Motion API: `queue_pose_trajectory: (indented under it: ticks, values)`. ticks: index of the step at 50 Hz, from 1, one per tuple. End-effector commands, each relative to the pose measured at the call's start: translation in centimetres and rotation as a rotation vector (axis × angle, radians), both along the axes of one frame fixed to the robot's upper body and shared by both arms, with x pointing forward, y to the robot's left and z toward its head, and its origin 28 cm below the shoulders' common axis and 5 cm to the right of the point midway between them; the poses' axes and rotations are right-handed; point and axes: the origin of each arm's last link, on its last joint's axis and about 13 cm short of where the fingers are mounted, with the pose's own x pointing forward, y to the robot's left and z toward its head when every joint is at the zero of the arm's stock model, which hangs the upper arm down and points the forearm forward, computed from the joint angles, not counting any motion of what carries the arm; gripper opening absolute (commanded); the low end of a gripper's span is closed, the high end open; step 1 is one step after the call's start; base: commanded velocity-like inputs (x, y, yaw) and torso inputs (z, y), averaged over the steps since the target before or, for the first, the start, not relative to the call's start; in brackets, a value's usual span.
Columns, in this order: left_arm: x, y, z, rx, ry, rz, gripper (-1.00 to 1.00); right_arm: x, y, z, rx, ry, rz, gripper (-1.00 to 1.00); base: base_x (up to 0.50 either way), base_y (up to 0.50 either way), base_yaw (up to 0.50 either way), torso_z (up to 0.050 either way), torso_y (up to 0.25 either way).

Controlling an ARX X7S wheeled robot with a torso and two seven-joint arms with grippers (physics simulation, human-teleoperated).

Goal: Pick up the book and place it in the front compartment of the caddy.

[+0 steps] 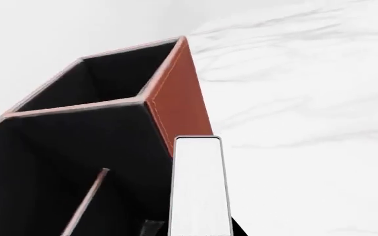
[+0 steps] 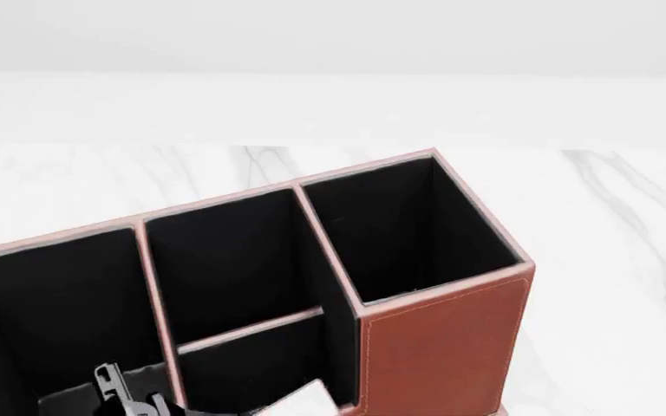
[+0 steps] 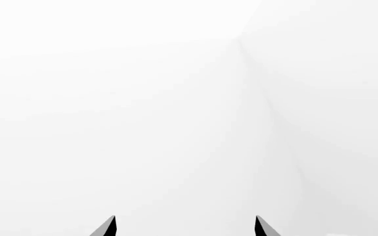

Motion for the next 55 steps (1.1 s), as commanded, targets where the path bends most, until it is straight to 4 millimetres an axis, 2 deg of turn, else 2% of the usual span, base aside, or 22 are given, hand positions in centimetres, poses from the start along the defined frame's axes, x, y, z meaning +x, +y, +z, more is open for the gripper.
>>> queue_pose_trajectory:
  ticks: [1, 7, 16, 24, 35, 38, 44, 46, 47, 51, 55]
  values:
    - [-2.5, -0.5, 6.1, -0.032, -0.15, -0.119, -1.0, 0.0, 0.1, -0.4, -0.045, -0.002, -0.023, 1.0, 0.0, 0.0, 0.0, 0.0, 0.0]
    - [-3.5, -0.6, 8.9, 0.003, -0.153, -0.182, -1.0, 0.1, 0.0, -0.3, -0.044, -0.003, -0.023, 1.0, 0.0, 0.0, 0.0, 0.0, 0.002]
    - [-4.9, -0.5, 14.8, 0.021, -0.251, -0.19, -1.0, 0.1, -0.1, -0.3, -0.038, -0.009, -0.023, 1.0, 0.0, 0.0, 0.0, 0.0, 0.001]
    - [-5.3, -0.9, 17.6, 0.019, -0.364, -0.131, -1.0, 0.2, 0.0, -0.2, -0.04, -0.01, -0.023, 1.0, 0.0, 0.0, 0.0, 0.0, 0.001]
    - [-6.1, -1.2, 20.6, 0.02, -0.444, -0.126, -1.0, 0.2, 0.1, -0.3, -0.037, -0.01, -0.022, 1.0, 0.0, 0.0, 0.0, 0.0, 0.001]
    - [-6.0, -1.3, 21.3, -0.013, -0.39, -0.125, -1.0, 0.3, 0.2, -0.4, -0.039, -0.009, -0.02, 1.0, 0.0, 0.0, 0.0, 0.0, 0.0]
    - [-4.4, -1.3, 22.4, -0.036, -0.393, -0.086, -1.0, 0.4, 0.3, -0.7, -0.041, -0.005, -0.014, 1.0, 0.0, 0.0, 0.0, 0.0, 0.002]
    - [-3.9, -1.3, 22.5, -0.032, -0.416, -0.06, -1.0, 0.4, 0.3, -0.8, -0.039, -0.005, -0.015, 1.0, 0.0, 0.0, 0.0, 0.0, 0.0]
    - [-3.4, -1.3, 22.2, 0.044, -0.43, -0.02, -1.0, 0.3, 0.2, -0.8, -0.036, -0.006, -0.016, 1.0, 0.0, 0.0, 0.0, 0.0, 0.0]
    - [-3.3, -1.6, 22.5, -0.008, -0.466, -0.035, -1.0, 0.1, 0.3, -0.8, -0.035, -0.011, -0.017, 1.0, 0.0, 0.0, 0.0, 0.0, 0.0]
    - [-2.2, -1.6, 22.4, 0.044, -0.523, -0.026, -1.0, 0.0, 0.4, -0.9, -0.033, -0.013, -0.017, 1.0, 0.0, 0.0, 0.0, 0.0, 0.003]
